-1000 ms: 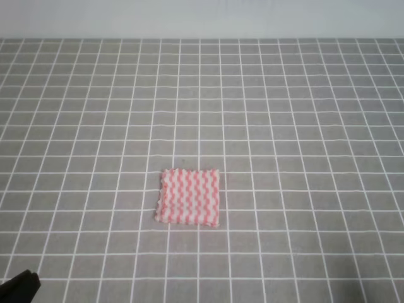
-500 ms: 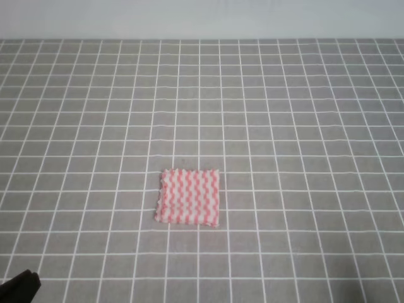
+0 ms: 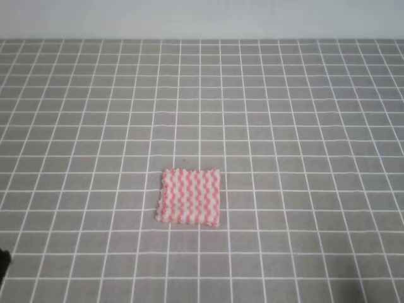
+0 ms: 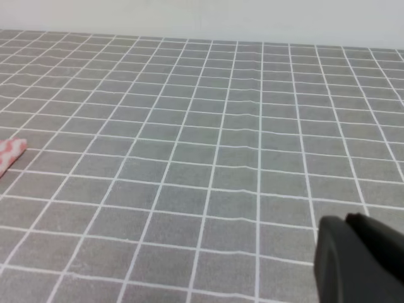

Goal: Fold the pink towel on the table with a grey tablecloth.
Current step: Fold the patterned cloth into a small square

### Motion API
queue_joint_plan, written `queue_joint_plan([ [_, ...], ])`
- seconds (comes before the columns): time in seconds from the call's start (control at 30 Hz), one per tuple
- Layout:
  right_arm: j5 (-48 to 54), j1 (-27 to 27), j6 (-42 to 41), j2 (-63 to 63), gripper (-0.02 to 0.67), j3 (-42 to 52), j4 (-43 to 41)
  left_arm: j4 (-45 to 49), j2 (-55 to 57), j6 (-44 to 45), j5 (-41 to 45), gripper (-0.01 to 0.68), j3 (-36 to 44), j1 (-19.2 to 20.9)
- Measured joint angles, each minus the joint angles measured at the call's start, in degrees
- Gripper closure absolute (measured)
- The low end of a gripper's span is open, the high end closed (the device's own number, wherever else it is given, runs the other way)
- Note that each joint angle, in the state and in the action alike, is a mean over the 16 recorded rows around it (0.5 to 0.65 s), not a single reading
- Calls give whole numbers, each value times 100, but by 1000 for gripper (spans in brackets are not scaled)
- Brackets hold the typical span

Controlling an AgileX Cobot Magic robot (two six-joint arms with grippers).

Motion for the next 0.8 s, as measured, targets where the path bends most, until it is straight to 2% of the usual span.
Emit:
queue_joint_plan([
  [0.23, 8, -1, 0, 12, 665, -41, 3, 684, -225, -684, 28, 675, 73, 379],
  [0.4, -5, 0, 0, 9, 665, -33, 2, 782, -368, -1023, 168, 675, 245, 625],
  [0.8, -7, -1, 0, 31, 664, -55, 3, 569, -434, -1077, 222, 676, 608, 725],
])
